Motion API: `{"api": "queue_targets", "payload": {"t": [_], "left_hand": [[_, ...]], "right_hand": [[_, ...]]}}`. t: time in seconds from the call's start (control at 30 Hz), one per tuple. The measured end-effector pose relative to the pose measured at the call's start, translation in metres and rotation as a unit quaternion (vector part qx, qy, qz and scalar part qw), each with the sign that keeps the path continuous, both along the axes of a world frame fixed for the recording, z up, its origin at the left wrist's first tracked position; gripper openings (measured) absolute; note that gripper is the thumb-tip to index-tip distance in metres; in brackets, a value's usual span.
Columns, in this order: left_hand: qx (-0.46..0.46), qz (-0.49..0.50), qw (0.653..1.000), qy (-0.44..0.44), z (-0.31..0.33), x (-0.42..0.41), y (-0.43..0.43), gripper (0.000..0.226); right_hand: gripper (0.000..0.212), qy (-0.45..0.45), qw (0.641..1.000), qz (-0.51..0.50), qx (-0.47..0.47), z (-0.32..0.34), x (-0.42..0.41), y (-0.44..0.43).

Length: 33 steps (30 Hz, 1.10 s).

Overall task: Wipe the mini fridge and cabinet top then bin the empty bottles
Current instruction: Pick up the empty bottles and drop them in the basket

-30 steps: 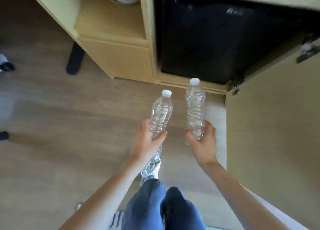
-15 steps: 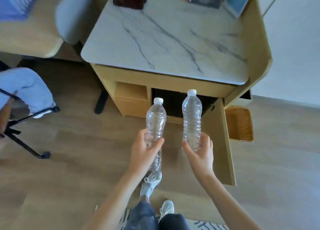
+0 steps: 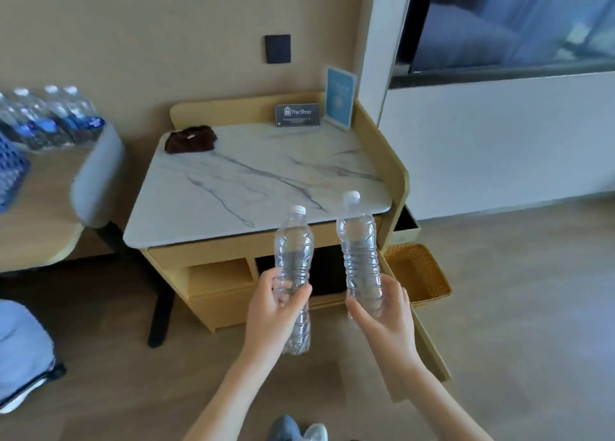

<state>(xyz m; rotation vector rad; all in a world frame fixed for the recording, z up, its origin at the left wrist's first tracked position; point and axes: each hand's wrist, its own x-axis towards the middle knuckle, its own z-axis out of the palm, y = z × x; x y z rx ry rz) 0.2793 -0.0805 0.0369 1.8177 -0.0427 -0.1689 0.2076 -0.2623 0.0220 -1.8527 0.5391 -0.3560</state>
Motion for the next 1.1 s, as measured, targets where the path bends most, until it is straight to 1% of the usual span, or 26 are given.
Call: {"api": "queue_targets", "payload": {"t": [0.1, 0.13, 0.2, 0.27, 0.33, 0.4, 0.47, 0.5, 0.57, 0.63, 0.67, 0.8, 0.97, 1.1], "left_hand": [[0.005, -0.065, 0.998, -0.014, 0.009, 0.015, -0.024, 0.05], [0.007, -0.09, 0.996, -0.019, 0.012, 0.017, -0.036, 0.054], [0.003, -0.141, 0.99, -0.021, 0.019, 0.015, -0.065, 0.057], [-0.003, -0.196, 0.98, -0.025, 0.025, 0.006, -0.098, 0.05], [-0.015, -0.252, 0.967, -0.026, 0.028, -0.009, -0.131, 0.045], [-0.017, -0.311, 0.95, -0.022, 0.032, -0.029, -0.164, 0.05], [-0.013, -0.369, 0.929, -0.011, 0.033, -0.055, -0.197, 0.06], [-0.01, -0.392, 0.92, -0.006, 0.032, -0.069, -0.213, 0.061], [-0.005, -0.425, 0.905, -0.007, 0.028, -0.101, -0.243, 0.054], [0.003, -0.448, 0.894, -0.006, 0.022, -0.135, -0.27, 0.05], [0.008, -0.459, 0.889, 0.0, 0.018, -0.151, -0.282, 0.053], [0.022, -0.476, 0.879, 0.027, 0.006, -0.212, -0.326, 0.072], [0.046, -0.467, 0.882, 0.033, 0.0, -0.254, -0.373, 0.066], [0.068, -0.441, 0.894, 0.033, -0.001, -0.251, -0.406, 0.061]], "right_hand": [[0.071, -0.024, 0.997, -0.074, 0.016, 0.009, -0.013, -0.015], [0.071, -0.031, 0.994, -0.1, 0.018, 0.011, -0.021, -0.022], [0.064, -0.04, 0.986, -0.158, 0.014, 0.015, -0.042, -0.04], [0.061, -0.052, 0.974, -0.22, 0.012, 0.018, -0.068, -0.059], [0.058, -0.056, 0.958, -0.281, -0.01, 0.02, -0.099, -0.076], [0.059, -0.049, 0.94, -0.337, -0.03, 0.02, -0.134, -0.091], [0.06, -0.04, 0.922, -0.384, -0.024, 0.019, -0.171, -0.104], [0.062, -0.034, 0.915, -0.403, -0.017, 0.018, -0.19, -0.11], [0.066, -0.031, 0.901, -0.433, -0.004, 0.015, -0.227, -0.124], [0.067, -0.029, 0.889, -0.456, -0.003, 0.011, -0.263, -0.138], [0.067, -0.026, 0.886, -0.463, -0.005, 0.01, -0.28, -0.145], [0.073, -0.012, 0.879, -0.476, -0.008, 0.004, -0.338, -0.179], [0.077, 0.006, 0.886, -0.463, -0.006, -0.002, -0.378, -0.229], [0.07, 0.022, 0.896, -0.443, -0.002, -0.013, -0.375, -0.274]]}}
